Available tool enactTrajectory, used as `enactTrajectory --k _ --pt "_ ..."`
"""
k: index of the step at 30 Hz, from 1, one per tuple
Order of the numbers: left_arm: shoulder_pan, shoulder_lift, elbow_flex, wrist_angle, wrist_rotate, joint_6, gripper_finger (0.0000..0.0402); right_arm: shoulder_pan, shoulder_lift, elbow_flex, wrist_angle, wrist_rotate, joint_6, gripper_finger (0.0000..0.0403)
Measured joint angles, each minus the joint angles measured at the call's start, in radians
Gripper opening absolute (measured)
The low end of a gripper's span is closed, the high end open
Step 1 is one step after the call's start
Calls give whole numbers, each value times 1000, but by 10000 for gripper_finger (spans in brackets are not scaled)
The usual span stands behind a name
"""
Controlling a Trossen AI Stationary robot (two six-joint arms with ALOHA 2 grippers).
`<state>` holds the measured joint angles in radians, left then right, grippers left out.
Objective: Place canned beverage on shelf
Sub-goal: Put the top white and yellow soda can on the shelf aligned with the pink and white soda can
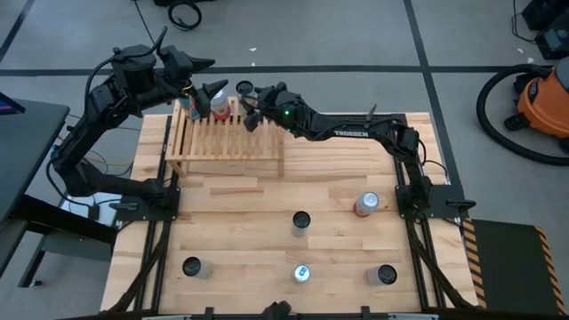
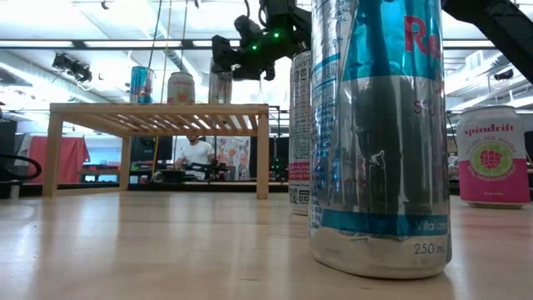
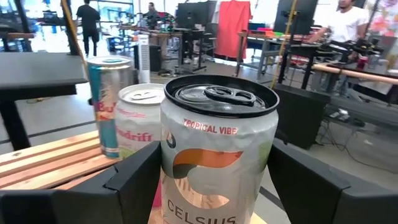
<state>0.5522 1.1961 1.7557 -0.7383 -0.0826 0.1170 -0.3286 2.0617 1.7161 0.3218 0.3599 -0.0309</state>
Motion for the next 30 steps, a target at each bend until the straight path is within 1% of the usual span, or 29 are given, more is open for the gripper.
enactTrajectory --k 3,15,20,30 --pt "0 0 0 0 0 0 315 3 0 0 1 19 4 288" --pt "0 0 0 0 0 -1 315 15 0 0 16 4 9 288" --pt "0 0 0 1 0 -1 315 4 11 0 27 -76 34 288" --pt "0 0 0 0 0 -2 315 -1 14 0 37 -41 2 288"
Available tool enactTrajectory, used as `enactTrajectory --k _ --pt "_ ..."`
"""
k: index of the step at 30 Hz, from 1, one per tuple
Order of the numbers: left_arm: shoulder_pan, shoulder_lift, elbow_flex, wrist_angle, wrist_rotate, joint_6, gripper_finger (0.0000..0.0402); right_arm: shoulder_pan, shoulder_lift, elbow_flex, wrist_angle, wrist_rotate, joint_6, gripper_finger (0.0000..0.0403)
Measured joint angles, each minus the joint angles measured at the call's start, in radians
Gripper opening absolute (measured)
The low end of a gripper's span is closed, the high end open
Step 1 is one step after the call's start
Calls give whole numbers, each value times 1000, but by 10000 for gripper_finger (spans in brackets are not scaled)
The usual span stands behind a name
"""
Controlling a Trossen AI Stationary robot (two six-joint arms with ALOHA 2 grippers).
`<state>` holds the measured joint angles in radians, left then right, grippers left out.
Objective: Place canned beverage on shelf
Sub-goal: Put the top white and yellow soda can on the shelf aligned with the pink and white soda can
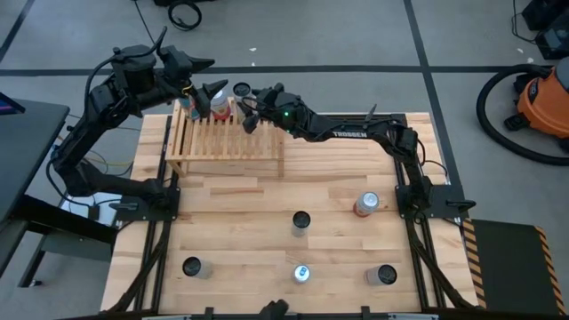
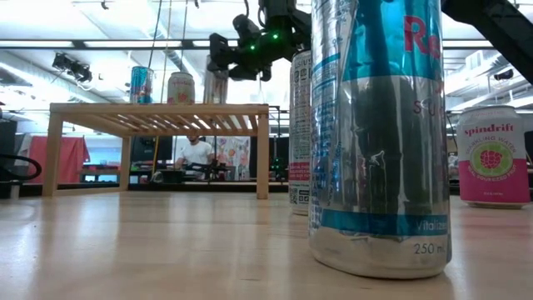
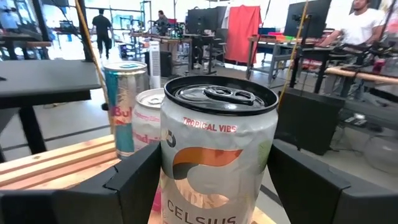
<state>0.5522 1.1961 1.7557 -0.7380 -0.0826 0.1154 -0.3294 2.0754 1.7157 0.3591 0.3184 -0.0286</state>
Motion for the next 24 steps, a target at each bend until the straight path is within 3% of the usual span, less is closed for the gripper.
enactTrajectory --k 24 --pt "0 0 0 0 0 0 315 -2 0 0 -9 5 -16 296"
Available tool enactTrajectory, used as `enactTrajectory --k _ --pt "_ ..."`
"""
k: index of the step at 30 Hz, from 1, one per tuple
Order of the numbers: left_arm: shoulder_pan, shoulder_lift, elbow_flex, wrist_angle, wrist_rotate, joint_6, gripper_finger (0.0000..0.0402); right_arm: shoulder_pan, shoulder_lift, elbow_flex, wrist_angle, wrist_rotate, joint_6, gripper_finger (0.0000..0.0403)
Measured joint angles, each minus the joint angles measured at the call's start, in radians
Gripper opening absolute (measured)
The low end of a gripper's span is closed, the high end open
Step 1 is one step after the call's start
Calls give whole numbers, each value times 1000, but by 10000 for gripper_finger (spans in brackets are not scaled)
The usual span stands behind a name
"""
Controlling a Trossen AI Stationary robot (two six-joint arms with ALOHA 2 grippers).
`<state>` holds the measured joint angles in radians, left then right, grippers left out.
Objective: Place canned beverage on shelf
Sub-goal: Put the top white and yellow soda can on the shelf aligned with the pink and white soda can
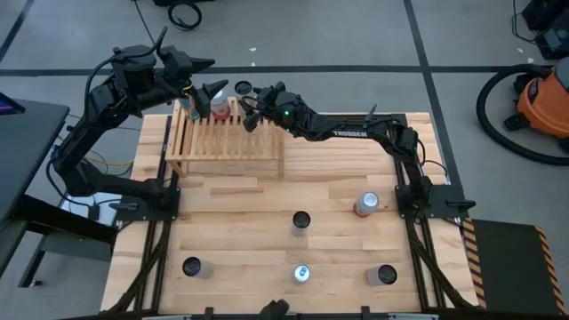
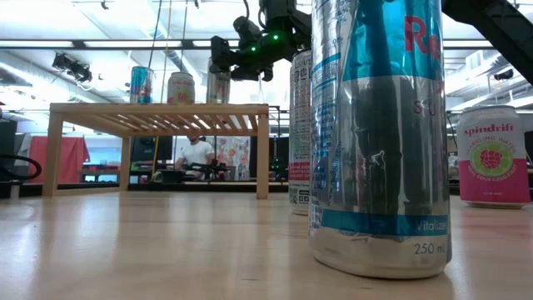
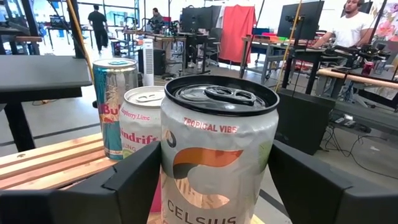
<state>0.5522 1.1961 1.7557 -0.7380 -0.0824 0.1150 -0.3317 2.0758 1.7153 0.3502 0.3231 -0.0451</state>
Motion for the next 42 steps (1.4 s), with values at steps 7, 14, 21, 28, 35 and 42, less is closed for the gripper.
enactTrajectory --k 7,14,21,28,35,42 --pt "0 0 0 0 0 0 315 0 0 0 0 -3 4 309" --pt "0 0 0 0 0 0 316 -1 0 0 6 -32 53 307" --pt "0 0 0 -1 0 0 316 -5 0 0 -5 -32 23 316" --pt "0 0 0 -1 0 0 316 -6 0 0 -10 20 0 334" --pt "0 0 0 -20 0 0 316 -6 0 0 -9 19 -4 342" --pt "0 0 0 -29 0 1 316 -2 -5 0 -11 19 -21 342"
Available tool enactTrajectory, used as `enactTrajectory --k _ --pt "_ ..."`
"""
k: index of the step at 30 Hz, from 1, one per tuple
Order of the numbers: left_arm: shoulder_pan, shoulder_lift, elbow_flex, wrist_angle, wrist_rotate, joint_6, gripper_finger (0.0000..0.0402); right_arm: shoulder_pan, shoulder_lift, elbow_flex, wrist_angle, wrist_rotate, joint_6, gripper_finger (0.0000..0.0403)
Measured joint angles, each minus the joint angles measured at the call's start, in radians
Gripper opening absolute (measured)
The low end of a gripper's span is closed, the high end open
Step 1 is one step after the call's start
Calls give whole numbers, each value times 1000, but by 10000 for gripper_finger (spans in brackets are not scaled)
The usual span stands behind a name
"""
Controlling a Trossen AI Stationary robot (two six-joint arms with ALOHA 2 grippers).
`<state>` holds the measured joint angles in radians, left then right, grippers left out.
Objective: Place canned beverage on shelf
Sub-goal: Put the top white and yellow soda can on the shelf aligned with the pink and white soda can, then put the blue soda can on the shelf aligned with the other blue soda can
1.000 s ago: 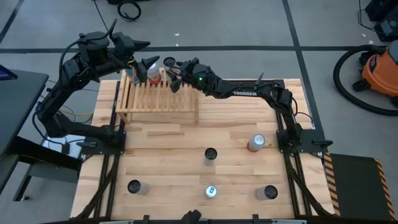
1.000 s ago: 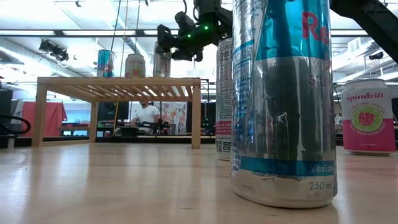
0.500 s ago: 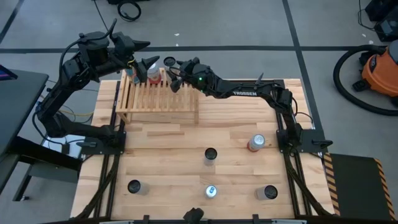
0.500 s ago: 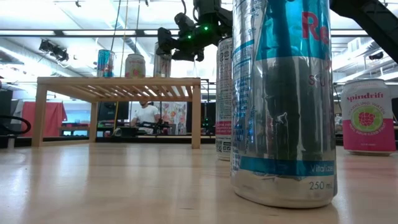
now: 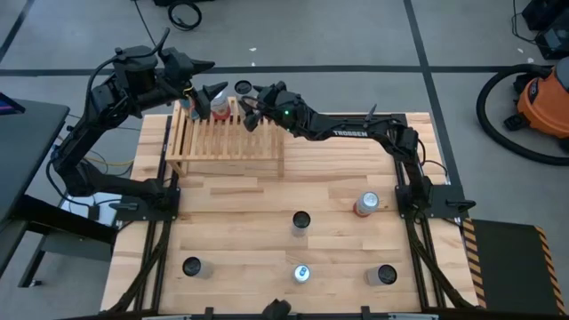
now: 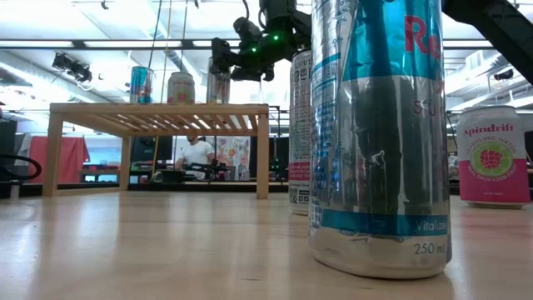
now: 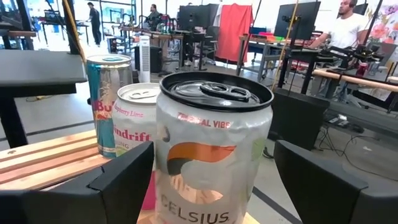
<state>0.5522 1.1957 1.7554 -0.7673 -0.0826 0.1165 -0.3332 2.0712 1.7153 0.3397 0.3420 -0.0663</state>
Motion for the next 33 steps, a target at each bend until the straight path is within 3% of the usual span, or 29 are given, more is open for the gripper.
enactTrajectory --k 11,28,33 --pt "1 0 0 -1 -4 9 316 12 -69 -1 -64 -3 -26 342" --pt "1 0 0 -33 -4 26 316 65 -425 0 -582 -88 -86 342" --pt "1 0 0 -50 -4 26 316 92 -525 0 -712 -162 -59 342"
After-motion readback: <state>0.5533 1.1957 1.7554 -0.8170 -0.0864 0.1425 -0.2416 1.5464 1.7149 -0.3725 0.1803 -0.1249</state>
